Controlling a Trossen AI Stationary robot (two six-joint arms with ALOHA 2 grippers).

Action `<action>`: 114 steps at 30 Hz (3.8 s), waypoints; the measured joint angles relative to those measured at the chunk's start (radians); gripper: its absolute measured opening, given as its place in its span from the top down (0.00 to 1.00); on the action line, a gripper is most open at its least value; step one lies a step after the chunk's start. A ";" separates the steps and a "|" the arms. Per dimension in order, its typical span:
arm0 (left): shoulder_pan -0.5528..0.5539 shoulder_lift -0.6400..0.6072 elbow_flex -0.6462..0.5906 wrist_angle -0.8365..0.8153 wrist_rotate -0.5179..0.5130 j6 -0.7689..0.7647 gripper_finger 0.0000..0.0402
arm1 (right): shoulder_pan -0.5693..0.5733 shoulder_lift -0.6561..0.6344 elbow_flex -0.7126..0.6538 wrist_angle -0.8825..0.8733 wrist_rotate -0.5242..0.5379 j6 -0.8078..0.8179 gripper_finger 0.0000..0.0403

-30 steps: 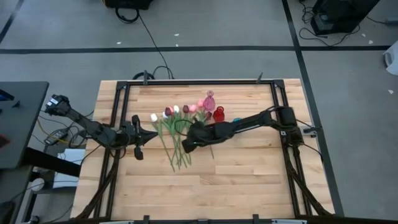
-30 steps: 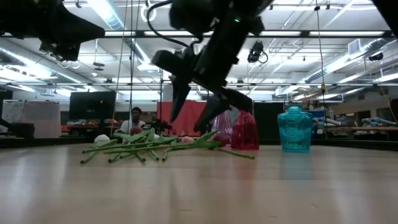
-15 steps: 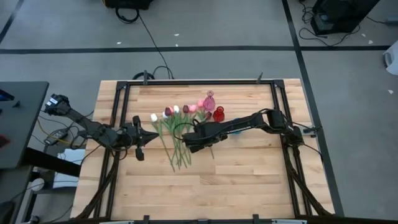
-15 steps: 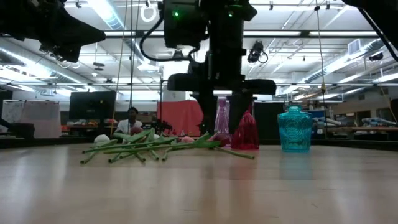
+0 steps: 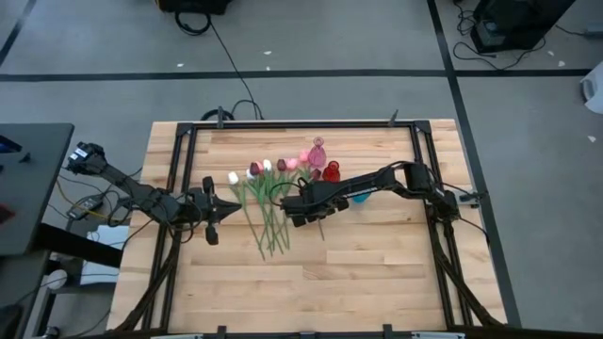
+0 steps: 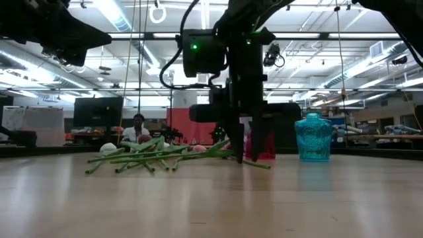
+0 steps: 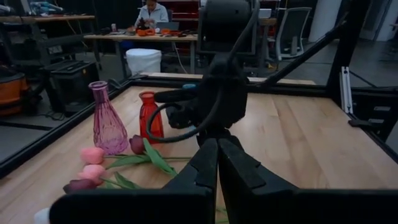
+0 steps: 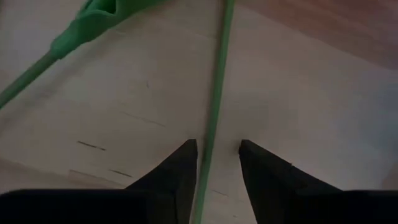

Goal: Sort flowers into vase by color
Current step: Put the pink flower into the pink vase

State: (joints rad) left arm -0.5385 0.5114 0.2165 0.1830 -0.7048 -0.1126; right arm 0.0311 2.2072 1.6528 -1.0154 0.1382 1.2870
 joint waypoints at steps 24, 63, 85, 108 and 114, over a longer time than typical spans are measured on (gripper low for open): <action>0.000 -0.002 0.000 -0.041 0.011 0.048 0.95 | 0.011 -0.093 -0.023 0.017 -0.066 -0.225 0.99; 0.029 0.142 0.000 0.221 -0.008 0.000 0.95 | 0.227 -0.386 -0.060 -0.054 0.473 -0.474 0.89; 0.029 0.280 0.000 0.349 -0.051 0.056 0.95 | -0.071 -0.359 -0.400 0.358 0.137 -0.663 0.79; 0.027 0.280 0.000 0.338 -0.051 0.033 0.95 | -0.064 -0.247 -0.402 0.342 0.164 -0.633 0.63; 0.027 0.281 0.000 0.337 -0.045 0.028 0.95 | -0.074 -0.223 -0.402 0.350 0.105 -0.633 0.72</action>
State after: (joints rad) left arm -0.5114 0.7919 0.2161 0.5203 -0.7502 -0.0846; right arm -0.0425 1.9843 1.2508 -0.6649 0.2432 0.6545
